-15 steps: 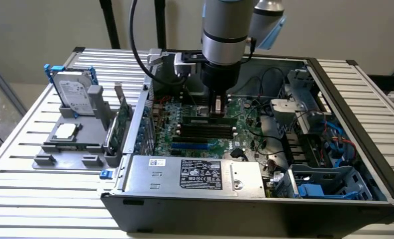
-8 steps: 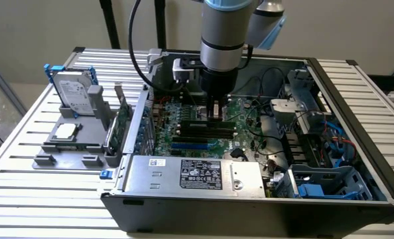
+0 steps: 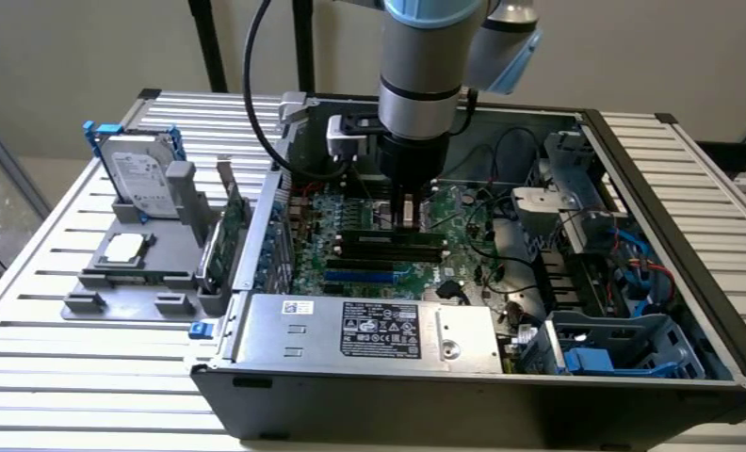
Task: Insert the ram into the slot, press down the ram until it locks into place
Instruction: 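Insert the ram into the slot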
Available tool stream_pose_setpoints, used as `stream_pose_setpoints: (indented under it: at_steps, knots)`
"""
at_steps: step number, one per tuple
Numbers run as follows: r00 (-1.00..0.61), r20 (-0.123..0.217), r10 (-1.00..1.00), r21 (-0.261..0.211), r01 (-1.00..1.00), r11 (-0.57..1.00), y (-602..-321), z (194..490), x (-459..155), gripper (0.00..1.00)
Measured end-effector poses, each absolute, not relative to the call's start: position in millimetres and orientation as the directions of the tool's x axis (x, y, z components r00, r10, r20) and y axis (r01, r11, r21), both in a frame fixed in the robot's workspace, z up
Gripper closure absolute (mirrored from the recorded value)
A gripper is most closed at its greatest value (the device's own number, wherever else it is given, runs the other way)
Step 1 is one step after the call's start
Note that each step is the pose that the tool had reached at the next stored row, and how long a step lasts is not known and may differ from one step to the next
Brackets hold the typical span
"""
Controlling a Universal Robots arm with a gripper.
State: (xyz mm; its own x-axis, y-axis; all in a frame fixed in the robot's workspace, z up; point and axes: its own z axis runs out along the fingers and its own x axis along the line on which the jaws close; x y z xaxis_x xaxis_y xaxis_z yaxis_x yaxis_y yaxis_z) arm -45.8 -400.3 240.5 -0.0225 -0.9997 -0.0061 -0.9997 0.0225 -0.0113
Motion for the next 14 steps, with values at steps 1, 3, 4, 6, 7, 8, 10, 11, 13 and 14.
stream_pose_setpoints:
  at_steps: [1,3,4,6,7,8,10,11,13,14]
  knots:
    - [-0.022,-0.006,-1.0,-0.011,-1.0,0.023,-400.3,240.2,-45.8,0.87]
    - [-0.022,-0.006,-1.0,-0.011,-1.0,0.023,-400.3,239.5,-45.8,0.87]
    - [-0.023,-0.006,-1.0,-0.011,-1.0,0.023,-400.3,239.1,-45.8,0.87]
    - [-0.023,-0.006,-1.0,-0.011,-1.0,0.023,-400.3,238.2,-45.8,0.87]
    - [-0.023,-0.006,-1.0,-0.011,-1.0,0.023,-400.3,237.8,-45.8,0.87]
    - [-0.023,-0.005,-1.0,-0.011,-1.0,0.023,-400.4,237.8,-45.9,0.87]
    - [-0.023,-0.005,-1.0,-0.011,-1.0,0.023,-400.3,237.8,-45.8,0.87]
    - [-0.023,-0.005,-1.0,-0.011,-1.0,0.023,-400.3,237.7,-45.8,0.87]
    - [-0.023,-0.005,-1.0,-0.011,-1.0,0.023,-400.3,237.6,-45.8,0.87]
    - [-0.023,-0.005,-1.0,-0.011,-1.0,0.023,-400.3,237.1,-45.8,0.87]
